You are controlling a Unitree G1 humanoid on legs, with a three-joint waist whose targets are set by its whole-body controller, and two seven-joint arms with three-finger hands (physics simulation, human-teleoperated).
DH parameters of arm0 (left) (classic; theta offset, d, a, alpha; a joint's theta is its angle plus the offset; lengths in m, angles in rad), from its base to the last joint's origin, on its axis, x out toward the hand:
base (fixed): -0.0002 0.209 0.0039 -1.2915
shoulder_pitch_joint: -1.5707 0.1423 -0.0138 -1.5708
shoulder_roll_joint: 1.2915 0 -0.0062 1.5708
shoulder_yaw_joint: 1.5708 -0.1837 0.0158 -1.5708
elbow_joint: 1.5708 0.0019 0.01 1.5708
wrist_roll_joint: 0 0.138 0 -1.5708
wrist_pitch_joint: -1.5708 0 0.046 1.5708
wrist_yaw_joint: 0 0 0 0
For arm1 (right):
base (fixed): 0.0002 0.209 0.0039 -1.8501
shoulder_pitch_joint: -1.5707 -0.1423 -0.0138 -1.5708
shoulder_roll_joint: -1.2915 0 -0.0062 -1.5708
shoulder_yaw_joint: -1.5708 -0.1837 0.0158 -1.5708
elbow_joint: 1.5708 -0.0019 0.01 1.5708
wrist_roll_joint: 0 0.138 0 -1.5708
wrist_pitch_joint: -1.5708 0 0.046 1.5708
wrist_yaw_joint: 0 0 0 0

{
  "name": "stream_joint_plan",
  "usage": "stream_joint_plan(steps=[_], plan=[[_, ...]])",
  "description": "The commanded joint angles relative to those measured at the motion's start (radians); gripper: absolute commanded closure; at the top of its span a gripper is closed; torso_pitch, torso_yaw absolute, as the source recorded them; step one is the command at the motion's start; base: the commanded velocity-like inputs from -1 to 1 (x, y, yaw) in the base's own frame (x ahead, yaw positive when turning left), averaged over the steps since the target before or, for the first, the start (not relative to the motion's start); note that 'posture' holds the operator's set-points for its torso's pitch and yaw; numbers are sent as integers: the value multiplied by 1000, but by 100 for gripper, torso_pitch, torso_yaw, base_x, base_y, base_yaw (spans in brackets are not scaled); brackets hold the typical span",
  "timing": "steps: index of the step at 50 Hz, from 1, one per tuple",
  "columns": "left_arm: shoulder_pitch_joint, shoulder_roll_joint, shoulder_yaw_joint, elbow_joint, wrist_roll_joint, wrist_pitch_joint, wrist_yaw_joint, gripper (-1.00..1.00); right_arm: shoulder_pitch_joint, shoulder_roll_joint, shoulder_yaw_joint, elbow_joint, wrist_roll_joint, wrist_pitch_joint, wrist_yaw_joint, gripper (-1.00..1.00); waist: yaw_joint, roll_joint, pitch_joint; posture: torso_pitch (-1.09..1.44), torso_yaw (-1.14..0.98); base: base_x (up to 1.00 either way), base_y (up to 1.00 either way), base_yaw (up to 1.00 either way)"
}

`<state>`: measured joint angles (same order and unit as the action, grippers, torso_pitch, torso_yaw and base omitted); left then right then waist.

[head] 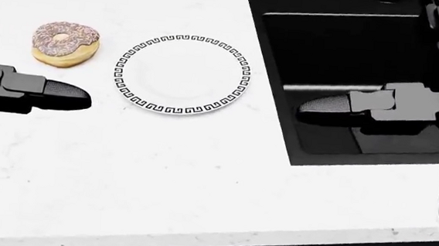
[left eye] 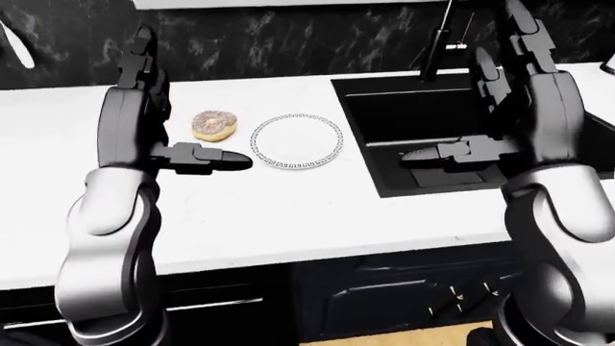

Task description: Place the pastries on the plates.

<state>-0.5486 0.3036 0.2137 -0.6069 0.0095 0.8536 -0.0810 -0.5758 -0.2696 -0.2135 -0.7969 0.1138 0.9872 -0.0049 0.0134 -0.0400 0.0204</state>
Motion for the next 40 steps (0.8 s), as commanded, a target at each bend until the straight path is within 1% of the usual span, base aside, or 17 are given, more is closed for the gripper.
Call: stream_joint_plan(steps=[1, 7, 8, 10, 14, 17, 18, 19, 20, 27, 29, 30, 31, 36, 37, 38, 40], plan=[[-16, 12, 22, -14, 10, -22, 10, -100, -21, -3, 7, -18, 8, -27, 5, -100, 7, 0, -13, 0, 0, 0, 0, 48], [-18, 7, 13, -10, 19, -26, 7, -100, -13, -7, 7, -12, 8, -28, 0, -100, -30, 67, 12, 0, 0, 3, 0, 47], [-19, 7, 11, -10, 21, -25, 6, -100, -17, -2, 3, -15, 12, -23, -2, -100, -32, 86, -10, 0, 0, 0, 0, 0], [-18, 7, 12, -14, 22, -22, 4, -100, -21, 4, -8, -12, 23, -19, -13, -100, -36, 67, 5, 0, 0, 0, 0, 0], [-27, 11, 13, -15, 22, -14, 1, -100, -28, -18, 13, -8, 12, -14, -9, -100, -27, 66, 11, 0, 0, 0, 0, 0], [-31, 14, 15, -17, 23, -9, -2, -100, -36, -18, 17, -7, 3, -14, 4, -100, -20, 34, 20, 0, 0, 2, 0, 0], [-34, 14, 15, -19, 22, -6, -2, -100, -36, -19, 16, -9, 1, -14, 7, -100, -16, 22, 8, 0, 0, 5, 0, 0], [-33, 16, 13, -18, 25, -7, -3, -100, -34, -17, 15, -11, 0, -14, 11, -100, -22, 14, 23, 0, 0, 8, 3, 0], [-34, 15, 14, -18, 24, -6, -4, -100, -34, -16, 14, -13, -1, -12, 13, -100, -12, 31, 20, 0, 0, 10, 4, 0], [-29, 13, 12, -19, 29, -9, -8, -100, -20, 4, 1, -17, 2, -10, 5, -100, -13, 59, 23, 0, 0, 11, 4, 0], [-25, 10, 8, -16, 32, -13, -10, -100, -16, 2, -2, -20, 4, -11, 0, -100, -26, 86, -4, 0, 0, 0, 0, 0], [-25, 10, 8, -14, 33, -14, -10, -100, -14, 1, -1, -22, 5, -10, -1, -100, -27, 86, 9, 0, 0, 0, 0, 0], [-27, 10, 7, -12, 34, -16, -10, -100, -13, 1, -2, -23, 6, -10, -2, -100, -24, 58, 10, 0, 0, 0, 0, 0], [-21, 5, -1, -6, 45, -20, -18, -100, -9, -7, 0, -31, 7, -14, 4, -100, -15, 42, -3, 0, 0, 1, 0, 0], [-20, 2, 0, -9, 45, -19, -19, -100, -6, -8, 1, -32, 6, -14, 5, -100, -14, 48, -26, 0, 0, 19, 0, 0], [-19, 2, -1, -11, 47, -18, -20, -100, -5, -9, 2, -32, 3, -15, 5, -100, -11, 45, -1, 0, 0, 20, 0, 0], [-24, 1, -2, -11, 48, -15, -22, -100, -8, -7, -1, -34, 5, -11, 6, -100, -9, 47, 12, 0, 0, 23, 0, 0]])
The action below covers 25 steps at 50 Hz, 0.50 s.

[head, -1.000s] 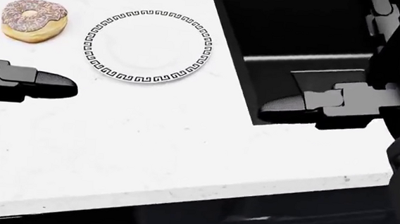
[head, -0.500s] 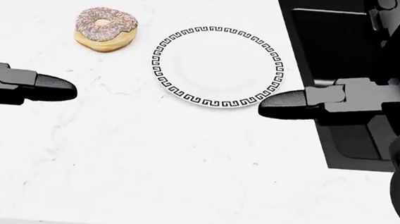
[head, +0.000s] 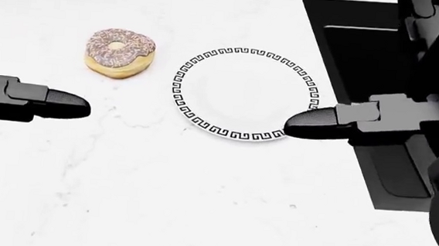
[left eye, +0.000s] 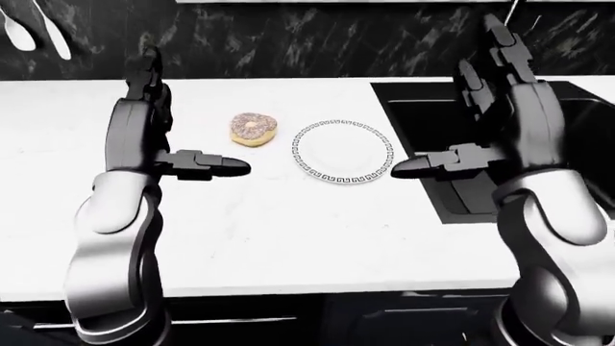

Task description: Place the pastries on the plates.

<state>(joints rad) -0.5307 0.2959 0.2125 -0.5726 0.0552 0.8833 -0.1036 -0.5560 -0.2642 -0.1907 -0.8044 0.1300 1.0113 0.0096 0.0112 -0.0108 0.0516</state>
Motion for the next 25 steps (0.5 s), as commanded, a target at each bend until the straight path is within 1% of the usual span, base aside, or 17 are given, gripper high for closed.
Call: stream_joint_plan(steps=[1, 2, 3, 4, 5, 7, 8, 9, 13, 15, 16, 17, 18, 19, 21, 22, 25], plan=[[-44, 9, -2, -42, 4, -45, 0, -100, -31, -11, -29, -24, -11, -35, -14, -100, -6, 15, -21, 0, 0, 23, 0, 0], [-48, 7, -2, -41, 4, -42, 0, -100, -34, -1, -38, -28, 4, -35, -17, -100, -2, -2, 5, 0, 0, 0, 0, 0], [-52, 8, -5, -40, 5, -40, -2, -100, -28, -8, -31, -27, 1, -39, -19, -100, 3, -14, -27, 0, 0, 0, 0, 0], [-55, 9, -3, -41, 5, -36, -4, -100, -27, -7, -33, -26, 4, -41, -20, -100, 6, -29, -32, 0, 0, 0, 0, 0], [-64, 7, 3, -40, -2, -23, -4, -100, -28, -7, -36, -28, 9, -38, -23, -100, 9, -7, -24, 0, 0, 0, 0, 0], [-97, -3, 18, -21, -32, 44, 14, -100, -24, -9, -33, -25, 11, -42, -26, -100, 7, -6, -35, 0, 0, 0, 0, 0], [-117, 13, 7, 4, -31, 37, 16, -100, -25, -12, -31, -25, 11, -41, -26, -100, 6, -3, -36, 0, 0, 0, 0, 0], [-148, 17, 14, 21, -44, 53, 21, -100, -28, -13, -33, -24, 13, -38, -27, -100, 5, 0, -35, 0, 0, 0, 0, 0], [-277, 67, -15, 165, -53, 39, 9, -100, -39, -19, -38, -24, 22, -28, -30, -100, -1, 5, -32, 0, 0, 0, 0, 0], [-365, 88, -26, 257, -54, 34, -7, -100, -48, -25, -44, -30, 30, -14, -32, -100, -2, 3, -30, 0, 0, 0, 0, 0], [-403, 108, -42, 310, -41, 16, -19, -100, -48, -26, -45, -30, 33, -15, -33, -100, -3, 2, -30, 0, 0, 0, 0, 0], [-438, 109, -39, 344, -43, 13, -26, -100, -45, -27, -47, -33, 35, -14, -34, -100, -2, 1, -29, 0, 0, 0, 0, 0], [-488, 121, -56, 442, -34, -24, -44, -100, -44, -28, -51, -35, 39, -13, -35, -100, -3, -1, -29, 0, 0, 0, 0, 0], [-507, 119, -59, 487, -26, -45, -51, -100, -43, -30, -51, -35, 41, -14, -36, -100, -3, -3, -28, 0, 0, 0, 0, 0], [-596, 128, -100, 700, 20, -159, -79, -100, -45, -35, -50, -39, 43, -9, -38, -100, -2, -6, -27, 0, 0, 0, 0, 0], [-636, 111, -89, 775, 16, -191, -87, -100, -43, -33, -52, -39, 46, -10, -40, -100, 0, -8, -27, 0, 0, 0, 0, 0], [-751, 87, -107, 1086, 61, -373, -73, -100, -49, -35, -53, -46, 50, 1, -47, -100, 3, -12, -31, 0, 0, 0, 0, 0]])
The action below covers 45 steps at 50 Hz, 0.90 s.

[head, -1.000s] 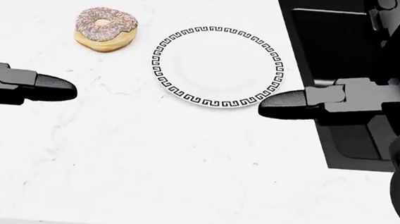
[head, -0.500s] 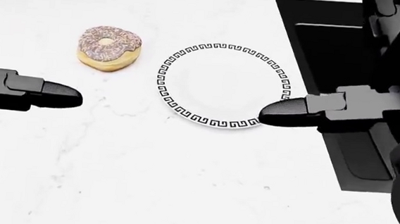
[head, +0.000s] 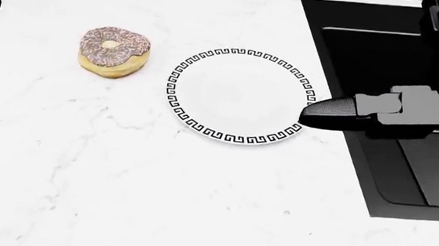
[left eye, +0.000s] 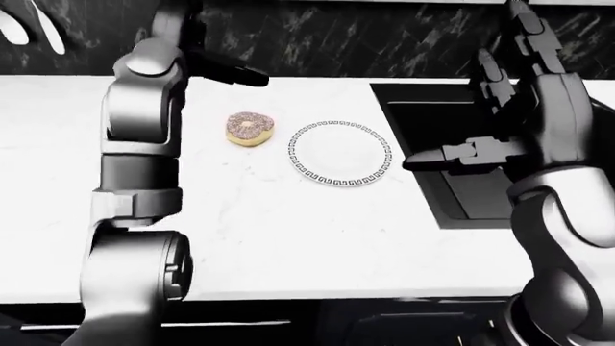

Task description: Place the pastries on the plates.

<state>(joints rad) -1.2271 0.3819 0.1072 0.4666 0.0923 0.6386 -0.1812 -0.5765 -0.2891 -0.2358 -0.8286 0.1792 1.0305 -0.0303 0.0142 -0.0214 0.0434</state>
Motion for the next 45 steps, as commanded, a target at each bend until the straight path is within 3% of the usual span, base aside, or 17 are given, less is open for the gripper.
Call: stream_joint_plan(steps=[1, 4, 6, 11, 20, 31, 45], plan=[[-91, -8, 0, 147, 30, -175, 13, -100, -31, -12, -8, -25, 1, -13, -8, -100, 1, -2, -23, 0, 0, 0, 0, 0], [-213, -34, 13, 495, 36, -376, 74, -100, -33, -17, -16, -41, 10, 3, -9, -100, 2, -7, -27, 0, 0, 0, 0, 0], [-258, -46, 20, 639, 29, -469, 109, -100, -31, -19, -24, -55, 17, 14, -9, -100, 3, -10, -29, 0, 0, 0, 0, 0], [-281, -74, 8, 779, 60, -565, 149, -100, -51, -42, -59, -85, 44, 61, -12, -100, 0, -15, -30, 0, 0, 0, 0, 0], [-271, -91, 32, 824, 86, -601, 190, -100, -91, -92, -131, -124, 120, 134, -36, -100, -2, -16, -27, 0, 0, 0, 0, 0], [-236, -104, 35, 831, 109, -563, 183, -100, -67, -110, -128, -130, 171, 120, -82, -100, -1, -14, -30, 0, 0, 0, 0, 0], [-192, -111, 54, 846, 117, -608, 226, -100, -48, -134, -152, -145, 222, 124, -108, -100, -1, -18, -34, 0, 0, 0, 0, 0]])
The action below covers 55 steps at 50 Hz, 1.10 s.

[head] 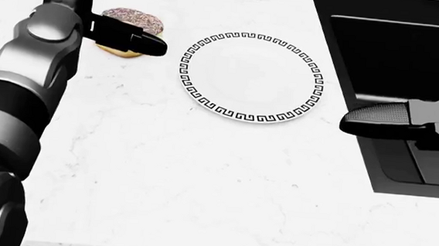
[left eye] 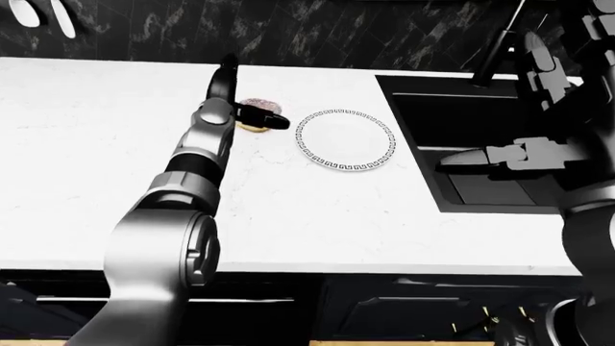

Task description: Place the pastries on the plates.

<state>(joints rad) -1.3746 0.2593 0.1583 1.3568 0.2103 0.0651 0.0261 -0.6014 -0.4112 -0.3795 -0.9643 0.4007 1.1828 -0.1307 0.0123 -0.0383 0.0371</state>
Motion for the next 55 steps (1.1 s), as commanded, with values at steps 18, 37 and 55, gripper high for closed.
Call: stream_joint_plan(steps=[18, 37, 55], plan=[[-37, 11, 12, -37, -4, -52, 57, -100, -15, -31, -14, -7, 34, -35, -30, -100, 0, 1, -27, 2, 0, 0, 0, 0], [-26, 17, 10, -32, 17, -54, 95, -100, -2, -43, -19, -6, 55, -46, -44, -100, -1, 0, 34, 13, 0, 0, 0, 0], [-29, 10, 15, -30, 23, -68, 101, -100, 36, -44, -39, -17, 75, -67, -48, -100, 2, -2, 89, 24, 0, 0, 0, 0]])
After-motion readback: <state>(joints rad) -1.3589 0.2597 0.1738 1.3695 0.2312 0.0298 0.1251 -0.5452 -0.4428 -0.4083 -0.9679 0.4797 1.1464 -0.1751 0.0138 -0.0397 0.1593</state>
